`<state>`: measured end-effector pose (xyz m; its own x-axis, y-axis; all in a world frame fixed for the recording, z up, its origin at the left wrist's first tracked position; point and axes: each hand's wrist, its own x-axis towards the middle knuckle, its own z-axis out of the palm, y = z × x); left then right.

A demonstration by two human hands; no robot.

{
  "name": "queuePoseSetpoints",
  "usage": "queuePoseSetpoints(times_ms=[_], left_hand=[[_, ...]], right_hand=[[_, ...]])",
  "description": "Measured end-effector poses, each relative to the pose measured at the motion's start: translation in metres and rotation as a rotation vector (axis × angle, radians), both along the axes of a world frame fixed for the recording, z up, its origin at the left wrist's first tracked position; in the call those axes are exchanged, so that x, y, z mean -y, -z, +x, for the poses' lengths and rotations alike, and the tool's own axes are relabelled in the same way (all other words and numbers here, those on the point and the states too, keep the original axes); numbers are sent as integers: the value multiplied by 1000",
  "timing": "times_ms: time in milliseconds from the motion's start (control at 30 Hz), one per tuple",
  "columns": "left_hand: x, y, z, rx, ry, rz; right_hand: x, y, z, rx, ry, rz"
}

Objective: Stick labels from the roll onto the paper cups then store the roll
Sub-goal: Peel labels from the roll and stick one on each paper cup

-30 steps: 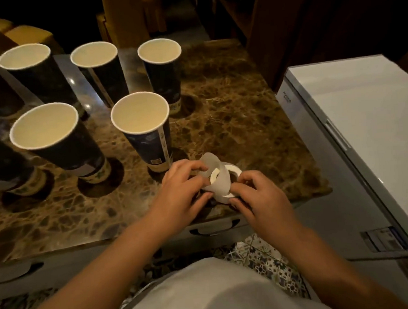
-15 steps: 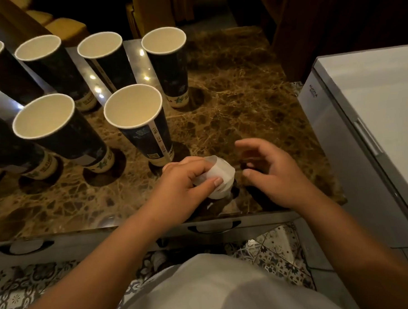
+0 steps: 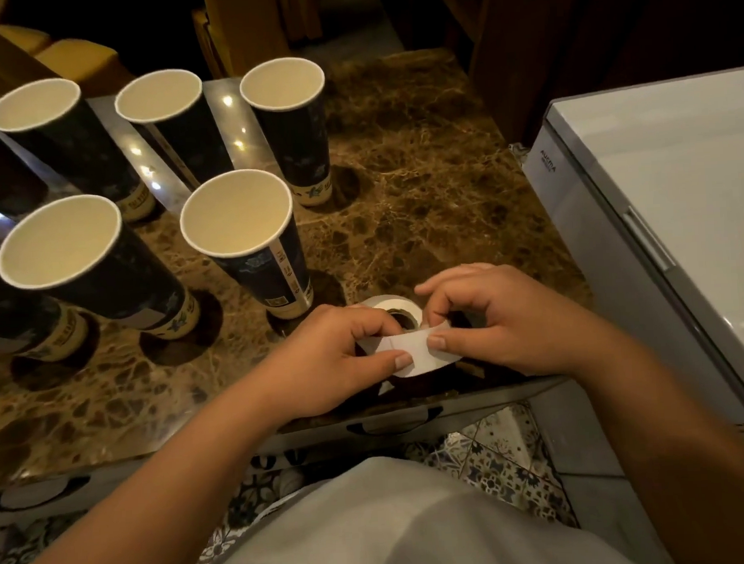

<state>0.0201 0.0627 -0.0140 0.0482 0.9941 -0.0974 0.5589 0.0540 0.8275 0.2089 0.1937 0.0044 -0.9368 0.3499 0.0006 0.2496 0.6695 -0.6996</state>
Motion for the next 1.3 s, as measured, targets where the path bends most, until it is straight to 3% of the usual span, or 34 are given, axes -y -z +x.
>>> queuePoseSetpoints(times_ms=[267, 467, 600, 667, 733, 833, 1033, 1233, 1300], left_hand=[[-3, 2, -5, -30, 35, 58], [0, 0, -1, 14, -89, -33], [2, -2, 1, 141, -159, -57], [2, -2, 3, 187, -203, -38], [2, -2, 5, 219, -227, -33], [7, -4, 9, 223, -184, -31], [14, -6, 11, 195, -147, 3], [15, -7, 18, 44, -119, 72], [15, -6, 20, 18, -123, 86]], right_hand=[[-4, -16, 11, -50, 88, 234], [-7, -10, 9, 59, 358, 125], [12, -1, -1, -68, 504, 403], [28, -1, -4, -201, 483, 512], [41, -1, -5, -251, 386, 470], [53, 7, -7, -177, 297, 346], [58, 12, -6, -147, 310, 380], [59, 11, -3, -156, 349, 341], [60, 11, -2, -147, 356, 414]])
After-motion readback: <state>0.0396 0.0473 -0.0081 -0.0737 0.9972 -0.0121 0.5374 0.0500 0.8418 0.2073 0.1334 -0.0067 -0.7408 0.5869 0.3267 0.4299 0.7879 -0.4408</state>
